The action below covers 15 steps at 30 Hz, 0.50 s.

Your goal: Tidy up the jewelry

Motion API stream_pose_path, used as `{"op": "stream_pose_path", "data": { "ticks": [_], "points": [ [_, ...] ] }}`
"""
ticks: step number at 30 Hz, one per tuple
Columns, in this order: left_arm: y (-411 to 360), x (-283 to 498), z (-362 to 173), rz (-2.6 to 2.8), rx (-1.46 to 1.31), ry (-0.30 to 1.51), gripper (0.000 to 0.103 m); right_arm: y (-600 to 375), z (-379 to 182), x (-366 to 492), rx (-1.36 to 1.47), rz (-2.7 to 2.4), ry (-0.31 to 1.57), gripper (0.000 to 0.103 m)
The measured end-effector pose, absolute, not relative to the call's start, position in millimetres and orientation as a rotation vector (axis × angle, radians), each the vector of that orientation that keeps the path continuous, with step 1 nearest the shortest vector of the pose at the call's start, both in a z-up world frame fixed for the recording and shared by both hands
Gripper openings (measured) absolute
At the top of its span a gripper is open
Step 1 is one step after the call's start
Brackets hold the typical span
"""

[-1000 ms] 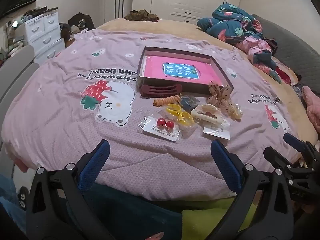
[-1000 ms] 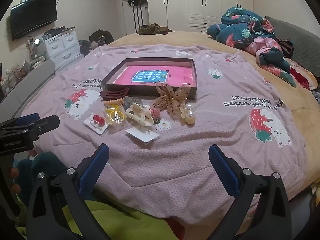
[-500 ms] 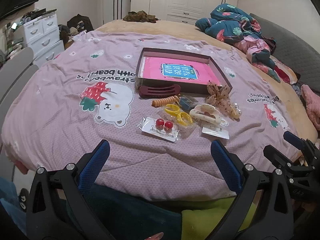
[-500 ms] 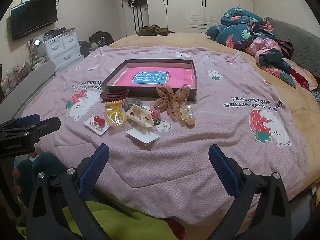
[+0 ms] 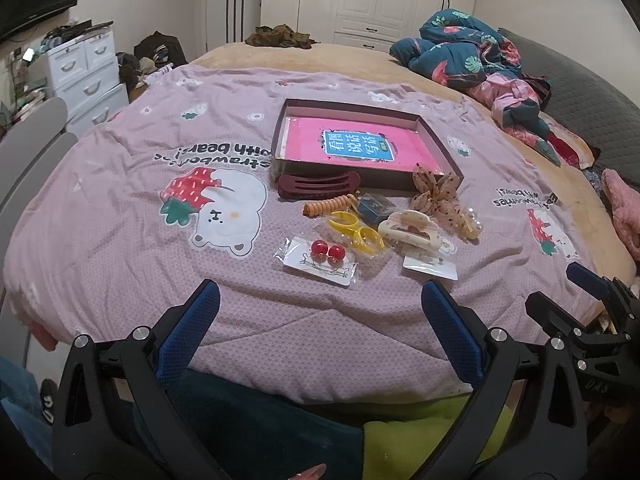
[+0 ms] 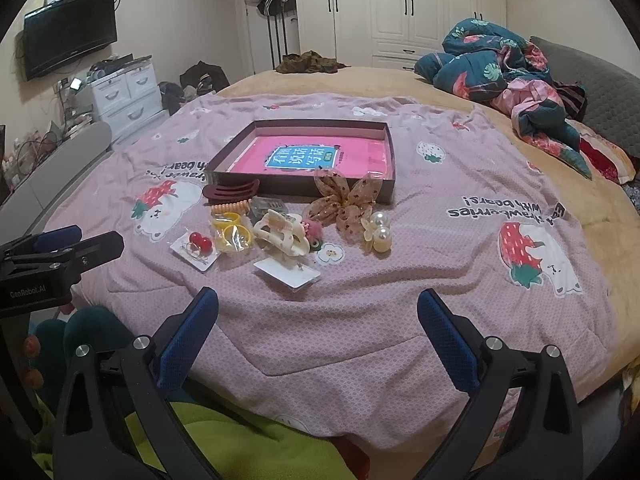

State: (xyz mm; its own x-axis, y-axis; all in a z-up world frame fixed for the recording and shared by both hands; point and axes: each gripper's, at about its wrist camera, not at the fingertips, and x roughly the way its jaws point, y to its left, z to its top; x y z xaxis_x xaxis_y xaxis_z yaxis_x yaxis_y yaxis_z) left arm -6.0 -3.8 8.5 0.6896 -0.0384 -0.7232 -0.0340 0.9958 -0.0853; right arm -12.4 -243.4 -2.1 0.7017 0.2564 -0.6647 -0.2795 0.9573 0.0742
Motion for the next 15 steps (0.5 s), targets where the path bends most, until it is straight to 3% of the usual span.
{"op": "stream_pose_path", "data": {
  "ticks": [15],
  "points": [
    [-4.5,-6.0,7.8,-0.001,-0.093,0.809,0.094,-241.7,-5.8,-13.0,-0.029,0.292,0.737,0.099]
  ]
}}
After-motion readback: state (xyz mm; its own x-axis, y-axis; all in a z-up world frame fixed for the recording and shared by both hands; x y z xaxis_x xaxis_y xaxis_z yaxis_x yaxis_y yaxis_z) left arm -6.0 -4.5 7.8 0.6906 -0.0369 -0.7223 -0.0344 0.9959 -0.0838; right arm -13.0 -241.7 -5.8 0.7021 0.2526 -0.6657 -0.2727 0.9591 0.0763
